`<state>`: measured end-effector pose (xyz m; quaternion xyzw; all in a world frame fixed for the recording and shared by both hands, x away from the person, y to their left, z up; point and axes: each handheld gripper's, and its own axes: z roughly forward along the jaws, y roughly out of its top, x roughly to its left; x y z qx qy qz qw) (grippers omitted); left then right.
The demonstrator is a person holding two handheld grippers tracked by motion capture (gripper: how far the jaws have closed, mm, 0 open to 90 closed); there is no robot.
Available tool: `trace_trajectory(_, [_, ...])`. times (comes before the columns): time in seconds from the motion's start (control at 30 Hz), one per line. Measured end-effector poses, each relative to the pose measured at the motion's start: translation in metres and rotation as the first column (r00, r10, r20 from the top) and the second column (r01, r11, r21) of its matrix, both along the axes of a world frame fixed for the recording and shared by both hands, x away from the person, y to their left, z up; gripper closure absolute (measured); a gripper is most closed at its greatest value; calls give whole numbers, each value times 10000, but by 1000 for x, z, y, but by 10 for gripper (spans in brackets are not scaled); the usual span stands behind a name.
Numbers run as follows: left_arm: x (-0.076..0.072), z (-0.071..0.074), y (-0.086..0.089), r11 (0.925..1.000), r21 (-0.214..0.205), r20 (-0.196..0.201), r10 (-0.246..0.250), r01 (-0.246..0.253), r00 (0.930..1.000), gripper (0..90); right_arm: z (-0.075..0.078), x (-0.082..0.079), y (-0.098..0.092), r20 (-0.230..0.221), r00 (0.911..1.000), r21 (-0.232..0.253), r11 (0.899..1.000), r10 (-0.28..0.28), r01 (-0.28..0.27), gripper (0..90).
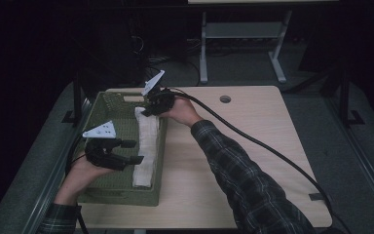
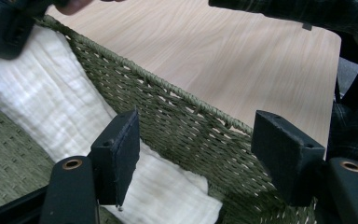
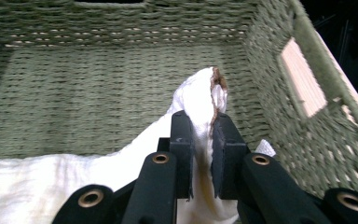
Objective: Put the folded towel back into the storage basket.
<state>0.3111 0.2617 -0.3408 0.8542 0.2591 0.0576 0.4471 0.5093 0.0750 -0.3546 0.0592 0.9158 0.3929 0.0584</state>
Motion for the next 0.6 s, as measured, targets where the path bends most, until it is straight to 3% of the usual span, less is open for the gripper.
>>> trace_trajectory(0.23, [2,-3,-1,9998,-131,-64,129,-130,9999,314,-4,17,1,44,9997,-137,9996,-231,232,787])
trace_trajectory(0.37, [2,-5,-4,9998,-156,-69,116,-117,9999,310,-7,29,0,163,9955,-41,9956,-933,934,590])
trace_trajectory(0.6, [6,-7,-10,9995,-225,-71,232,-234,9997,291,4,32,-16,-329,9882,231,9884,-1495,1503,428])
